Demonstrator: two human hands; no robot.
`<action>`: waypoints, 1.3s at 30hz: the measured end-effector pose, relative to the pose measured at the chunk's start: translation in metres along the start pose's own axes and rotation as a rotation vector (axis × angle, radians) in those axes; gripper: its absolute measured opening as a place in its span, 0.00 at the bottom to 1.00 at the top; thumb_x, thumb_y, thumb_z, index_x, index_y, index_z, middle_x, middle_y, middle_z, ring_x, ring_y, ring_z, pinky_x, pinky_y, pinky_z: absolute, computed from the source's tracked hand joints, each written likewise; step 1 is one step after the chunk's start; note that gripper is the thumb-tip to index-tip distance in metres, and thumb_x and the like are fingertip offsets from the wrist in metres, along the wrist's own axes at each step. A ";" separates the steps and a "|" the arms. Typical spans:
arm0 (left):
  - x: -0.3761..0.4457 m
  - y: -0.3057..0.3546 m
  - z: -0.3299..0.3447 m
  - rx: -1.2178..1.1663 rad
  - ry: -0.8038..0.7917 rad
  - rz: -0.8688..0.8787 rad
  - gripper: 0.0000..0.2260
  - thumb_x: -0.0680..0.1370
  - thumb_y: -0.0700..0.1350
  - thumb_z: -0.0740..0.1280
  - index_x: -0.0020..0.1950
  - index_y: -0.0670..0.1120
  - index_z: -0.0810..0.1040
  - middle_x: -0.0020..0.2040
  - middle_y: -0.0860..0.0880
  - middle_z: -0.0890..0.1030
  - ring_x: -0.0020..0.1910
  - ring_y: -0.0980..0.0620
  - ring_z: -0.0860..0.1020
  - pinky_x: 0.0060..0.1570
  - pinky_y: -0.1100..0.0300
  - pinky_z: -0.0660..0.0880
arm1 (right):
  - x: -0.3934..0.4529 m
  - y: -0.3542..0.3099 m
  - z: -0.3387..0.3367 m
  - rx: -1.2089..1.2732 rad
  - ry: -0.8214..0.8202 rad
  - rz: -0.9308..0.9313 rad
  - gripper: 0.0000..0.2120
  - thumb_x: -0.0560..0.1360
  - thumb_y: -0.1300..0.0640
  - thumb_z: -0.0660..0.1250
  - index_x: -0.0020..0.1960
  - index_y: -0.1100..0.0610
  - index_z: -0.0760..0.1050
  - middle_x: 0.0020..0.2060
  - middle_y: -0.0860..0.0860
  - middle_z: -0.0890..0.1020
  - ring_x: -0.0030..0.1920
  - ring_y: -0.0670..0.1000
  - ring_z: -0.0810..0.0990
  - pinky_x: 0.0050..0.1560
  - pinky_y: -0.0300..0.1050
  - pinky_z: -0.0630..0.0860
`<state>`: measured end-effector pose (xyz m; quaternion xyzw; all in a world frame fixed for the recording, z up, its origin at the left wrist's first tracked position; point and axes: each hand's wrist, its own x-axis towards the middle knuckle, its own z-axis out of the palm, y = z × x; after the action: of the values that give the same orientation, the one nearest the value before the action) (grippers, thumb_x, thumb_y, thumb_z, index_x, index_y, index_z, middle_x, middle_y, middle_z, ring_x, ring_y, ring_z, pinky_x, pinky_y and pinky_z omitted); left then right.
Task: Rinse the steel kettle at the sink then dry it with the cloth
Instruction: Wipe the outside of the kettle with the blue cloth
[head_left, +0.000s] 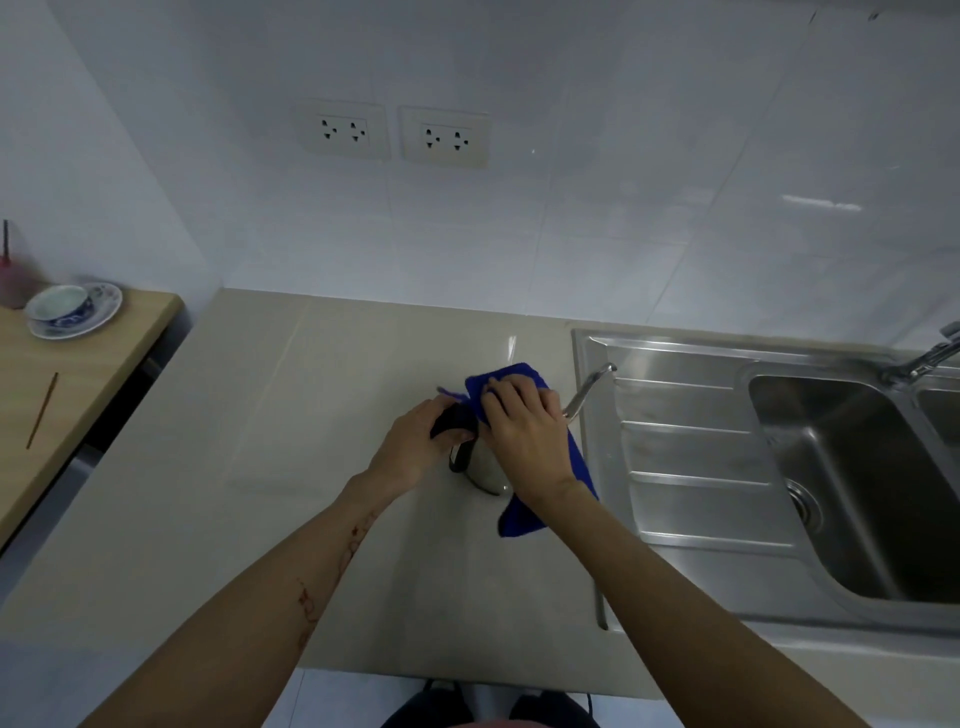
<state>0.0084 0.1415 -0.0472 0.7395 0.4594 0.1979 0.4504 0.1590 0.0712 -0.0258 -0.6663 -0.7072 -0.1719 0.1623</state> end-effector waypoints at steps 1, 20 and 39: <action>-0.001 0.001 0.001 -0.012 -0.008 -0.005 0.14 0.77 0.49 0.70 0.61 0.48 0.77 0.54 0.48 0.82 0.50 0.52 0.79 0.44 0.63 0.73 | 0.003 -0.001 0.000 -0.005 -0.006 0.022 0.14 0.68 0.54 0.75 0.52 0.57 0.80 0.50 0.52 0.84 0.53 0.55 0.80 0.52 0.51 0.77; 0.010 0.015 0.021 -0.341 0.096 -0.316 0.17 0.82 0.49 0.56 0.36 0.44 0.73 0.33 0.46 0.76 0.33 0.50 0.73 0.33 0.59 0.68 | -0.049 0.035 0.015 0.295 -0.088 0.064 0.37 0.64 0.62 0.80 0.69 0.47 0.70 0.74 0.54 0.60 0.75 0.62 0.56 0.64 0.64 0.73; 0.018 0.066 -0.018 -0.490 0.348 -0.420 0.13 0.76 0.48 0.59 0.38 0.41 0.76 0.26 0.46 0.73 0.18 0.55 0.68 0.20 0.64 0.63 | -0.069 0.062 0.017 -0.297 -0.139 -0.682 0.48 0.57 0.57 0.82 0.73 0.46 0.66 0.76 0.49 0.59 0.78 0.61 0.38 0.76 0.61 0.40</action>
<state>0.0379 0.1543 0.0158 0.4545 0.6100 0.3282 0.5600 0.2247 0.0211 -0.0704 -0.4188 -0.8651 -0.2713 -0.0510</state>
